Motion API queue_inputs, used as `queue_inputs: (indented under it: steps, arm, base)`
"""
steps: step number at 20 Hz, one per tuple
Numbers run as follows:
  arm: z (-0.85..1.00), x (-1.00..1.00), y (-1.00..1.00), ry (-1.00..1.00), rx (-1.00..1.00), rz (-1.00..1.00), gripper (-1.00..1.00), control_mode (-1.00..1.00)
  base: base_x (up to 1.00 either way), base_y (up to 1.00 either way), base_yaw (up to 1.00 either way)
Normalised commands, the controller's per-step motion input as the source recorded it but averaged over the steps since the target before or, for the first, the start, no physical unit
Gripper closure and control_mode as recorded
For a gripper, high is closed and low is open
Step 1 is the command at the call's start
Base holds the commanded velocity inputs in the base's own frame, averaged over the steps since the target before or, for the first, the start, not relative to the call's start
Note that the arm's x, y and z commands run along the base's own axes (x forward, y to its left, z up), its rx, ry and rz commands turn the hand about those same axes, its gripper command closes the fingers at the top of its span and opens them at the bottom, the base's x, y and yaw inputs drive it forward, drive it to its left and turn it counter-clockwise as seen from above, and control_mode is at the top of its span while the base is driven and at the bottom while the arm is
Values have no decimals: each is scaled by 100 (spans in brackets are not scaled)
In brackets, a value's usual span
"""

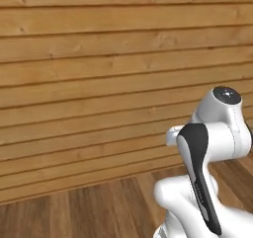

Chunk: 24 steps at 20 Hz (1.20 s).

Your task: Take the strawberry from the fridge and place it on top of the pancake, located on the dining counter.

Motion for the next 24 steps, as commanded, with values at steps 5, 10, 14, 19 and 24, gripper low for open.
queue_inputs:
  steps: [5,10,14,19,24]
  arm:
    - [0,0,0,0,0,0,100,100]
    - [0,0,0,0,0,0,100,100]
    - [0,0,0,0,0,0,100,100]
    - [0,0,0,0,0,0,100,100]
    - [0,0,0,0,0,0,100,100]
  base:
    - [100,52,22]
    - [100,58,29]
    - [100,36,50]
    - [23,1,97]
    - [0,6,100]
